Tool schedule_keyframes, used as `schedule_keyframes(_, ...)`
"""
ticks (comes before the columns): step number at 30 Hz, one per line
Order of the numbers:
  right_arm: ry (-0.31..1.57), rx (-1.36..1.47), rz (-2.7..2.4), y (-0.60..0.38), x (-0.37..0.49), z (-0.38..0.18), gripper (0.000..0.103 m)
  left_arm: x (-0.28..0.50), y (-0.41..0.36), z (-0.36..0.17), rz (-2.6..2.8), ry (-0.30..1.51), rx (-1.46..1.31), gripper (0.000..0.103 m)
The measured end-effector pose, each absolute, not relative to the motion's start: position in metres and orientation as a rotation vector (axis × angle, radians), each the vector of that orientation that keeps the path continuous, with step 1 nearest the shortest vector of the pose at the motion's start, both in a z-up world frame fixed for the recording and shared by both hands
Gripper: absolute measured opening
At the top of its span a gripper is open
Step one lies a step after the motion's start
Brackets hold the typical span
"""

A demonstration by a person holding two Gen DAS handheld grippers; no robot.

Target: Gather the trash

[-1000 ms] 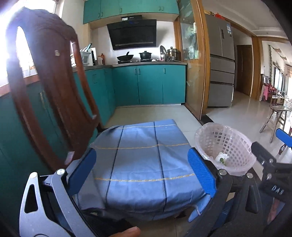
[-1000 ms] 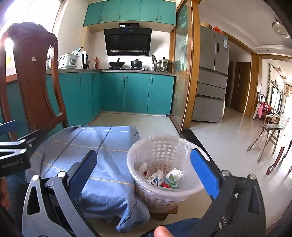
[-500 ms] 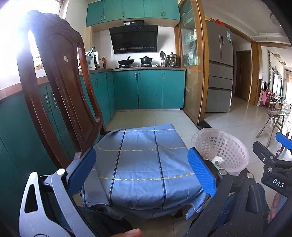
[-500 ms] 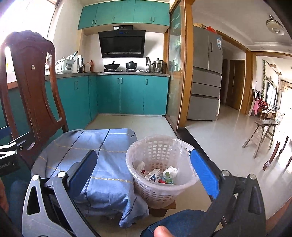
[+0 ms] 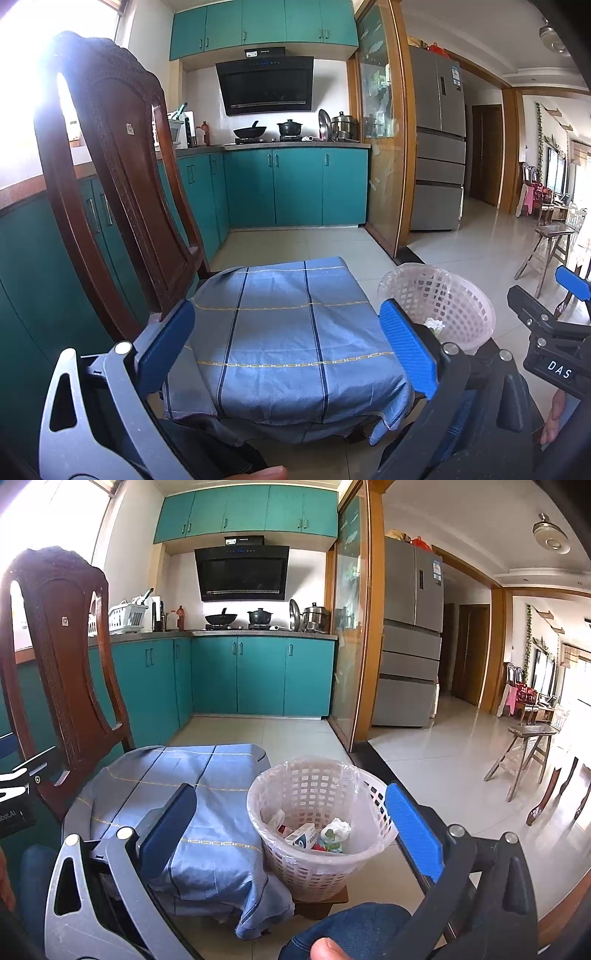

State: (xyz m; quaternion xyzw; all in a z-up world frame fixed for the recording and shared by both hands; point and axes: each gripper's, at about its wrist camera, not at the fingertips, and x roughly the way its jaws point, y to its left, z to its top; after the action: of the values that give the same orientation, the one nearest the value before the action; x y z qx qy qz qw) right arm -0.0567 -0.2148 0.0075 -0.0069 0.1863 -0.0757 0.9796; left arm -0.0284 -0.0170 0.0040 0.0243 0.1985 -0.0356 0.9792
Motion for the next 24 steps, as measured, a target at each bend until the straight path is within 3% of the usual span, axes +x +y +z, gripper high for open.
schedule_keyframes(24, 0.377, -0.024, -0.163, -0.2141, -0.057, 0.0066, 0.1, -0.0252, -0.0151, 0.0001, -0.083, 0.408, 0.041, 0.1)
